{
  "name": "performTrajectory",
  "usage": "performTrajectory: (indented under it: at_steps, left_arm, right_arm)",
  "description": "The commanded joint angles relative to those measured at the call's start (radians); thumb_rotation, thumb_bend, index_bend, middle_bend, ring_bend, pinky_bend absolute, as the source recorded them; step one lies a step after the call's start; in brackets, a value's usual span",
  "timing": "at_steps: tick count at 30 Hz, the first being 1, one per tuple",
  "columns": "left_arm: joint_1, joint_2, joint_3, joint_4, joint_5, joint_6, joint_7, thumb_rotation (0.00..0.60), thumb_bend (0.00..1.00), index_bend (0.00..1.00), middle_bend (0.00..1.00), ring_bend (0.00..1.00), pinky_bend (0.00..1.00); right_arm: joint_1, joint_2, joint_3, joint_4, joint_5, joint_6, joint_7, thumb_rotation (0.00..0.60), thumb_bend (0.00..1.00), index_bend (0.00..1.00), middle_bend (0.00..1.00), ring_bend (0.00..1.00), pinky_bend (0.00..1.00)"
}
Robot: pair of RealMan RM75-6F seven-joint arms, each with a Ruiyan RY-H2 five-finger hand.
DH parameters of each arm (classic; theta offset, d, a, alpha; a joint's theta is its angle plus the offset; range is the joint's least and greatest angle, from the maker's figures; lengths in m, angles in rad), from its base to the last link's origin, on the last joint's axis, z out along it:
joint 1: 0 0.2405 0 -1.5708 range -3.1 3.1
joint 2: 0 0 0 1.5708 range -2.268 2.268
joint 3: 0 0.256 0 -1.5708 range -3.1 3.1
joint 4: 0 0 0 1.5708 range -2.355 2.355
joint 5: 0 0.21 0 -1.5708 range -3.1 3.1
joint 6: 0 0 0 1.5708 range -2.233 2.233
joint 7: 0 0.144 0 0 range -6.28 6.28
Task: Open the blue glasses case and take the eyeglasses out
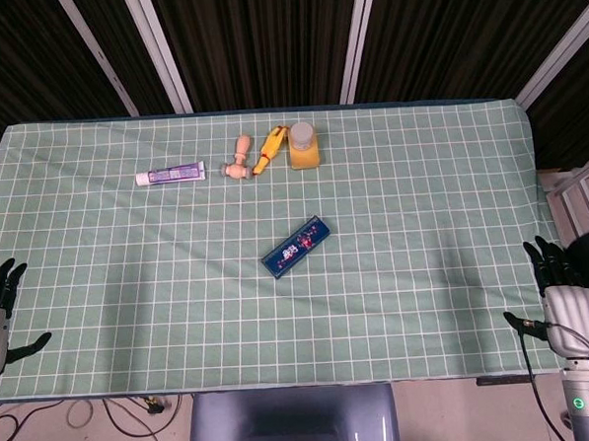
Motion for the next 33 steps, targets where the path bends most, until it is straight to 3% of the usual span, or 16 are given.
performTrajectory:
  at_steps: [1,15,25,28,33]
  left_arm:
    - [0.000,0.000,0.000,0.001,0.001,0.000,0.000,0.600,0.00,0.00,0.00,0.00,0.00]
    - [0.000,-0.002,-0.002,0.007,-0.002,0.000,-0.008,0.600,0.00,0.00,0.00,0.00,0.00]
    - [0.001,-0.001,-0.009,0.009,-0.012,0.002,-0.015,0.600,0.00,0.00,0.00,0.00,0.00]
    - [0.001,-0.002,-0.011,0.009,-0.016,0.003,-0.015,0.600,0.00,0.00,0.00,0.00,0.00]
    - [-0.002,-0.003,-0.011,0.006,-0.017,-0.002,-0.010,0.600,0.00,0.00,0.00,0.00,0.00]
  right_arm:
    - [0.000,0.001,-0.001,-0.001,0.000,-0.001,-0.005,0.600,0.03,0.00,0.00,0.00,0.24]
    - [0.006,-0.003,0.002,-0.016,0.000,-0.003,-0.029,0.600,0.03,0.00,0.00,0.00,0.24]
    - [0.046,0.007,0.011,-0.100,-0.009,-0.046,-0.103,0.600,0.03,0.00,0.00,0.00,0.24]
    - [0.090,0.010,0.035,-0.144,0.007,-0.096,-0.159,0.600,0.03,0.00,0.00,0.00,0.24]
    - [0.211,-0.022,0.119,-0.218,0.087,-0.212,-0.264,0.600,0.03,0.00,0.00,0.00,0.24]
